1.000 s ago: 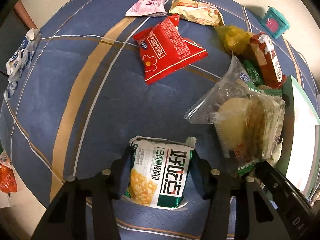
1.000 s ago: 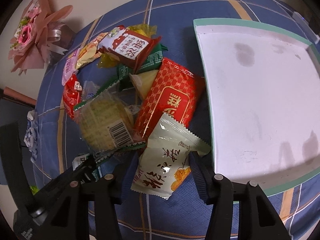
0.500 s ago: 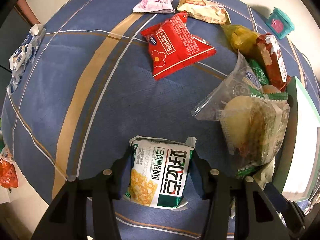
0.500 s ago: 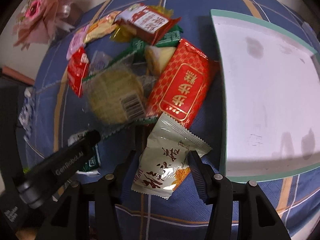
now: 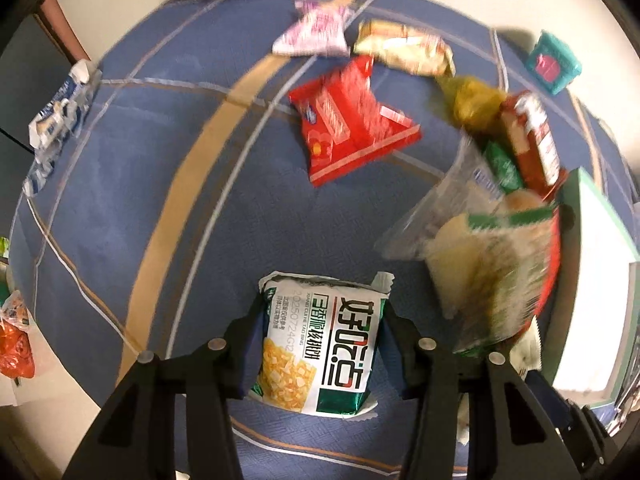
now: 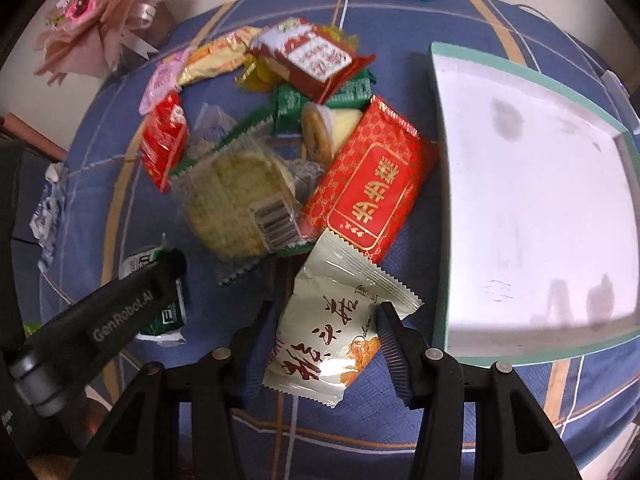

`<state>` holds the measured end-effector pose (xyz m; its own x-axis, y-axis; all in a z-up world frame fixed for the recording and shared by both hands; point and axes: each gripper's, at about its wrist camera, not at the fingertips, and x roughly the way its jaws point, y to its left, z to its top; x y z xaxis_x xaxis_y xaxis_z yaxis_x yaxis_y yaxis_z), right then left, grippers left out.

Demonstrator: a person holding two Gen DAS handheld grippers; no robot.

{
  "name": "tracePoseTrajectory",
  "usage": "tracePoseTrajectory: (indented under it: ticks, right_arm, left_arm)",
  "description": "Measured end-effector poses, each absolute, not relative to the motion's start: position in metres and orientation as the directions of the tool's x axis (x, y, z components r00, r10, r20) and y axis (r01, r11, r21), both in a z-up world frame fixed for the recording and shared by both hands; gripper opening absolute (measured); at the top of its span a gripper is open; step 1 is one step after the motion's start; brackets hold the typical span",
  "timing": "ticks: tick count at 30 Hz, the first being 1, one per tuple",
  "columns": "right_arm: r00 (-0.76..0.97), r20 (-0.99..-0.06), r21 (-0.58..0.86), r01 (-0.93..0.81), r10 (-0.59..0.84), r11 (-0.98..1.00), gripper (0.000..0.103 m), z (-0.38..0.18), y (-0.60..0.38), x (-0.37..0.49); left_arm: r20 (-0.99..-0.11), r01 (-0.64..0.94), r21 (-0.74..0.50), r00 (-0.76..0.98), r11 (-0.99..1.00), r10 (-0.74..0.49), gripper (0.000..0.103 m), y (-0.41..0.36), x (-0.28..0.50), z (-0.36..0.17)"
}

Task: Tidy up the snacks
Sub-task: 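Carry both packets over the white tray and open both grippers to drop them, then move both tools back toward the snack pile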

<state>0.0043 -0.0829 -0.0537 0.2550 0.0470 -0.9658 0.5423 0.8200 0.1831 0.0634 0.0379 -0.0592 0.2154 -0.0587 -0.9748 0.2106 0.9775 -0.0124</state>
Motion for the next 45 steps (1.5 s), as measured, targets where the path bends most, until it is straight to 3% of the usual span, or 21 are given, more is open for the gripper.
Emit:
tracePoseTrajectory:
  ticks: [9, 15, 23, 36, 38, 41, 45]
  right_arm:
    - [0.349, -0.937, 0.214, 0.551, 0.011, 0.806, 0.053, -0.012, -0.093, -0.010]
    - [0.327, -0.941, 0.170, 0.676, -0.085, 0.717, 0.053, 0.000, -0.147, -0.037]
    - [0.237, -0.953, 0.106, 0.846, -0.190, 0.522, 0.054, -0.002, -0.229, -0.091]
    - [0.229, -0.938, 0.088, 0.885, -0.261, 0.458, 0.054, -0.011, -0.296, -0.107]
    - [0.234, -0.934, 0.090, 0.886, -0.271, 0.456, 0.054, -0.012, -0.302, -0.107]
    - [0.221, -0.930, 0.072, 0.893, -0.293, 0.443, 0.056, -0.010, -0.305, -0.106]
    - [0.204, -0.939, 0.064, 0.896, -0.277, 0.439, 0.066, -0.011, -0.304, -0.105]
  left_arm:
    - [-0.926, 0.206, -0.052, 0.357, 0.977, -0.125, 0.052, 0.038, 0.057, -0.005]
    - [-0.915, 0.293, -0.059, 0.366, 0.954, -0.169, 0.052, 0.010, 0.039, 0.001]
    - [-0.911, 0.490, -0.067, 0.326, 0.869, -0.253, 0.052, -0.078, 0.005, 0.005]
    - [-0.906, 0.665, -0.037, 0.293, 0.746, -0.306, 0.052, -0.206, -0.003, -0.018]
    - [-0.902, 0.668, -0.042, 0.294, 0.743, -0.315, 0.056, -0.213, 0.000, -0.020]
    - [-0.905, 0.654, -0.052, 0.289, 0.755, -0.313, 0.072, -0.215, 0.007, -0.022]
    - [-0.914, 0.628, -0.048, 0.285, 0.777, -0.288, 0.076, -0.205, 0.013, -0.018]
